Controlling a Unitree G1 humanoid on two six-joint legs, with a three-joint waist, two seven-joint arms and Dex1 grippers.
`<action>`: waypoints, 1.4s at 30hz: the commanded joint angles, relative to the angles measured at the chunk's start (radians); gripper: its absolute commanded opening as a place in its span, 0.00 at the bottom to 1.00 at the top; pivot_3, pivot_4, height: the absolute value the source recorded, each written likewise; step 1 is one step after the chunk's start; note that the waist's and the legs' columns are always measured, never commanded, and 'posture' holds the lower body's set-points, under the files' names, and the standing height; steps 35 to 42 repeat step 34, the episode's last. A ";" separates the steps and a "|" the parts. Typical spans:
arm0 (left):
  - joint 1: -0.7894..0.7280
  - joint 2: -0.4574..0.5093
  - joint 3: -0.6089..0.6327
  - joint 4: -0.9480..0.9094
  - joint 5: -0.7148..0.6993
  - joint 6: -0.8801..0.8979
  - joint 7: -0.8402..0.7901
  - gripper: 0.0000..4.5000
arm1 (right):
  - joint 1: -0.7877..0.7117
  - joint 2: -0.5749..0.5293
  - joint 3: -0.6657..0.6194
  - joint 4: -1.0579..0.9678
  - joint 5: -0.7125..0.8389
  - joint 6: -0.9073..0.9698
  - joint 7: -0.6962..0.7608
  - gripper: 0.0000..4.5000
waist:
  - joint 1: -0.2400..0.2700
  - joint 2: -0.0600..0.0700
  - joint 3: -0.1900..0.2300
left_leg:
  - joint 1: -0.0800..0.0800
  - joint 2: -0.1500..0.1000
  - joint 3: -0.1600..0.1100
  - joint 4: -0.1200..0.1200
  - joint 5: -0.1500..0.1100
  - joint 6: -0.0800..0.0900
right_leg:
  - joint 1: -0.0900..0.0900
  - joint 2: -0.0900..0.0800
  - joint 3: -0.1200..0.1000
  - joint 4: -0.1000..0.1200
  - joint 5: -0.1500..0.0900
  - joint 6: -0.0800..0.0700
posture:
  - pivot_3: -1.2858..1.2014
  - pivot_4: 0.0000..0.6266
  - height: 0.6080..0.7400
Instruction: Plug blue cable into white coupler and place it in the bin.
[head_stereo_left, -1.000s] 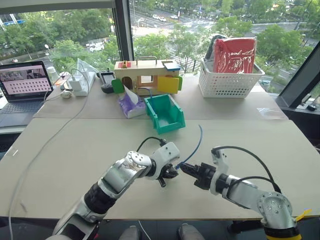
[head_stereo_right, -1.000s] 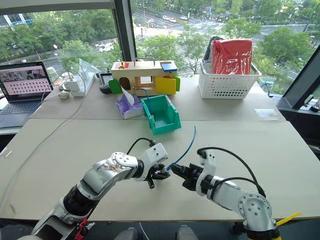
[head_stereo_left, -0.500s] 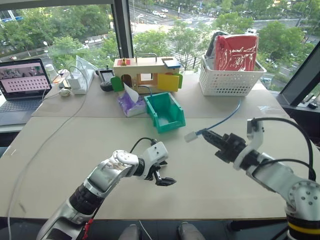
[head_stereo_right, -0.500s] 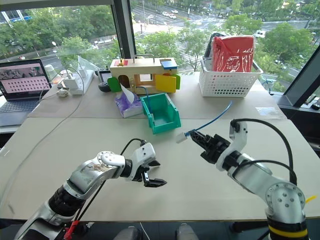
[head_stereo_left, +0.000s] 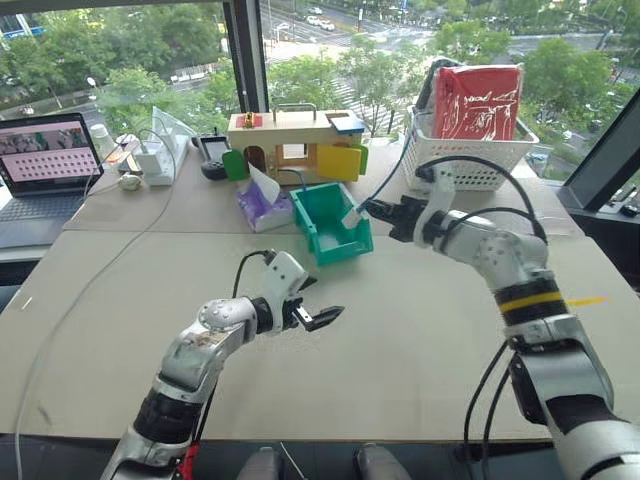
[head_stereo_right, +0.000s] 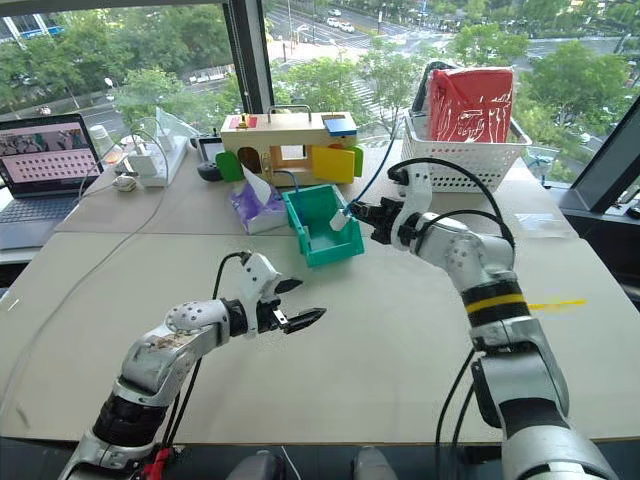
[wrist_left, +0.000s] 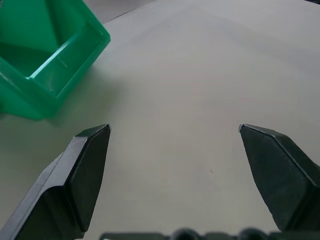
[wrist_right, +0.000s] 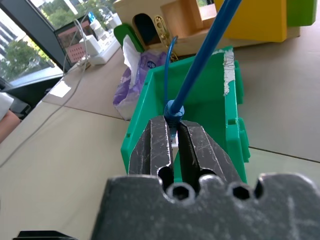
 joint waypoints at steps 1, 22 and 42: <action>0.048 -0.013 0.052 -0.108 -0.014 0.009 0.064 1.00 | -0.133 0.049 -0.029 0.232 -0.153 -0.169 0.121 0.10 | 0.001 0.000 0.001 | 0.000 0.000 0.000 0.000 0.000 0.000 | 0.000 0.000 0.000 0.000 0.000 0.000 | 0.52 0.24 0.94; 0.138 0.041 0.253 -0.046 -0.053 -0.148 0.068 1.00 | 0.206 -0.160 -0.260 -0.404 -0.210 0.044 0.463 1.00 | 0.018 0.003 0.003 | 0.000 0.000 -0.005 0.000 -0.001 -0.002 | 0.002 -0.001 -0.006 0.001 0.001 -0.001 | 0.52 0.24 0.94; 0.058 0.036 0.256 0.220 -0.029 -0.321 0.021 1.00 | 0.754 -0.073 -0.407 -0.788 -0.306 -0.075 0.158 1.00 | -0.009 0.003 0.003 | 0.005 0.000 0.001 0.001 0.003 -0.004 | 0.004 0.000 0.000 0.002 0.001 0.003 | 0.52 0.24 0.94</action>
